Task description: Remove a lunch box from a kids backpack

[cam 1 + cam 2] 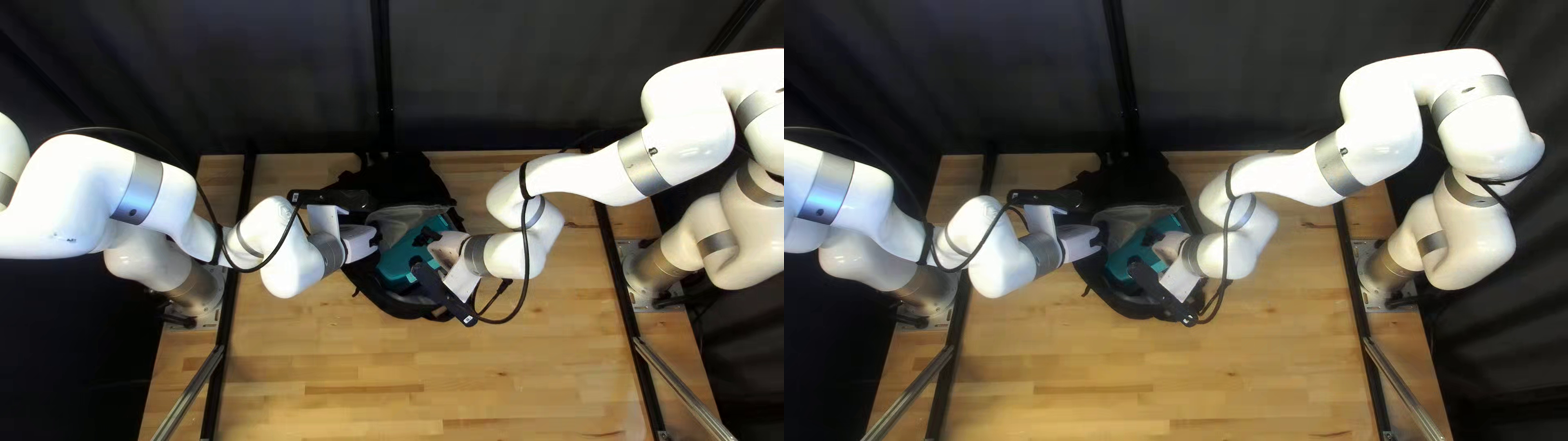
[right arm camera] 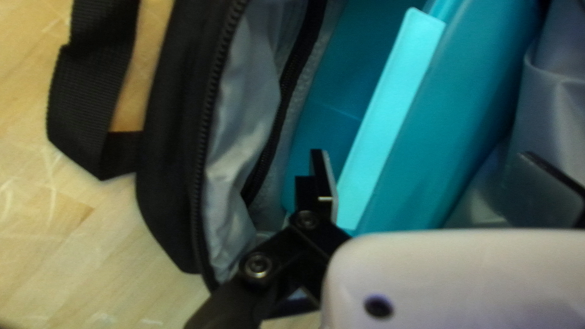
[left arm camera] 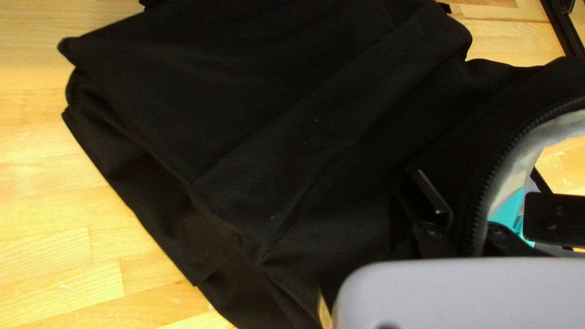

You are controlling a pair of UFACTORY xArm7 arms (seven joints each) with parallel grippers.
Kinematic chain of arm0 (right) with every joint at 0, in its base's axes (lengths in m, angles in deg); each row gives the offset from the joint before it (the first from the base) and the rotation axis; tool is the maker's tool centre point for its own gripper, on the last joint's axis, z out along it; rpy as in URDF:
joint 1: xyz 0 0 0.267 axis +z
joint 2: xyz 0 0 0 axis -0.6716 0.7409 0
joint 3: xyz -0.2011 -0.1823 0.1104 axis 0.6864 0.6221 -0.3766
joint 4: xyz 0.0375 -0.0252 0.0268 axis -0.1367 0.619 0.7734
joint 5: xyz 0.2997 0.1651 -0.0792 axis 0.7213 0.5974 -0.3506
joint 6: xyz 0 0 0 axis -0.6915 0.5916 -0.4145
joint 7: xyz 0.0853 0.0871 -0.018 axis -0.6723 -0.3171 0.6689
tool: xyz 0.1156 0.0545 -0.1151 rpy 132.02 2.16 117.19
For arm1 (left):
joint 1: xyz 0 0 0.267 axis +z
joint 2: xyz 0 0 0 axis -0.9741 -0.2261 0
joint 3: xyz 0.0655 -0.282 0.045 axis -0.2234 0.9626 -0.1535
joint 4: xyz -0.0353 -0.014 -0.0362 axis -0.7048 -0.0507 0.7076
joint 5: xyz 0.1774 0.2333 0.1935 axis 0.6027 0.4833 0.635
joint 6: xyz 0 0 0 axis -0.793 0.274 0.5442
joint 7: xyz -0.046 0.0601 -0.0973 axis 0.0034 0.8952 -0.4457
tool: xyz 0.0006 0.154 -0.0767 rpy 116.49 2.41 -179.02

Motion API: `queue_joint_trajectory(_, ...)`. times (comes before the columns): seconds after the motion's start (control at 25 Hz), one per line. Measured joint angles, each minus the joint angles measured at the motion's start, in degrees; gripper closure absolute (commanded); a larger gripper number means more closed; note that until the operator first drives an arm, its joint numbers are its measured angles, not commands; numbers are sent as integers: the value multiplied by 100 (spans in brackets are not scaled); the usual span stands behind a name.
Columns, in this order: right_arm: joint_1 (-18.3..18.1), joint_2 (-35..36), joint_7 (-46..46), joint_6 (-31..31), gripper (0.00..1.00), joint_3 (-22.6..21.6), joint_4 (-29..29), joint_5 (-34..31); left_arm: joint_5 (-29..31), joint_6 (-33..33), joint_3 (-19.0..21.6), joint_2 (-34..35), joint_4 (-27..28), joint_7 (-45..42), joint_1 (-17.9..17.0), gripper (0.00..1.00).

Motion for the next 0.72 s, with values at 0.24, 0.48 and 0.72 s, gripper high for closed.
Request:
queue_joint_trajectory(0.24, -64, 9, 442, 84, 0, -8, -159, 320, 0, 0, 0, 0, 0, 0, 0, 100)
queue_joint_trajectory(0.48, -50, 101, 441, 93, 0, -35, -202, 412, 0, 0, 0, 0, 0, 0, 0, 100)
queue_joint_trajectory(0.72, -62, 214, 390, -14, 0, -52, -167, 517, 0, 0, 0, 0, 0, 0, 0, 100)
